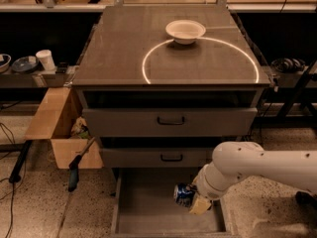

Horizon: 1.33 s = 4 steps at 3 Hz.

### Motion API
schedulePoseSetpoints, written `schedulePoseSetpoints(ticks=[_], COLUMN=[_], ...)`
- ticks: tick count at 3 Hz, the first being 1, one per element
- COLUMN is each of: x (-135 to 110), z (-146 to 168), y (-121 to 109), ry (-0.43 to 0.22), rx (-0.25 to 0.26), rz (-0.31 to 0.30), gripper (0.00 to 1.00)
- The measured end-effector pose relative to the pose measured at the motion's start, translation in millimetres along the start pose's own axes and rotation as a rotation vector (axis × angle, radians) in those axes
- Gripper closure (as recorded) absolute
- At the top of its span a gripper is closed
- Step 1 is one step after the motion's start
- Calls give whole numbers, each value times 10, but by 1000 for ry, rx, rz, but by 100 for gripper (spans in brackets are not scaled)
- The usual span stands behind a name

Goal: Place pepsi can into bottom drawer

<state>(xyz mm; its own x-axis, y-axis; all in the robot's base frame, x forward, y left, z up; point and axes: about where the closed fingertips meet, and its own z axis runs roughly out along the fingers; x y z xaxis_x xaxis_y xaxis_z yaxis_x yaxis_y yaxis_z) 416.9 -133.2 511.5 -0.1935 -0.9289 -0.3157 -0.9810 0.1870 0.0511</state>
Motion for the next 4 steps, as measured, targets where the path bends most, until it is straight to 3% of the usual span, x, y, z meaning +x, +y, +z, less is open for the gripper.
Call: schedulePoseSetpoints(ticks=[2, 3, 4], x=[-82, -82, -31], z=[384, 384, 392], y=[-152, -152, -122], ry=[37, 37, 26], rx=[-20, -20, 12], rz=[7, 7, 22], gripper=[100, 100, 100])
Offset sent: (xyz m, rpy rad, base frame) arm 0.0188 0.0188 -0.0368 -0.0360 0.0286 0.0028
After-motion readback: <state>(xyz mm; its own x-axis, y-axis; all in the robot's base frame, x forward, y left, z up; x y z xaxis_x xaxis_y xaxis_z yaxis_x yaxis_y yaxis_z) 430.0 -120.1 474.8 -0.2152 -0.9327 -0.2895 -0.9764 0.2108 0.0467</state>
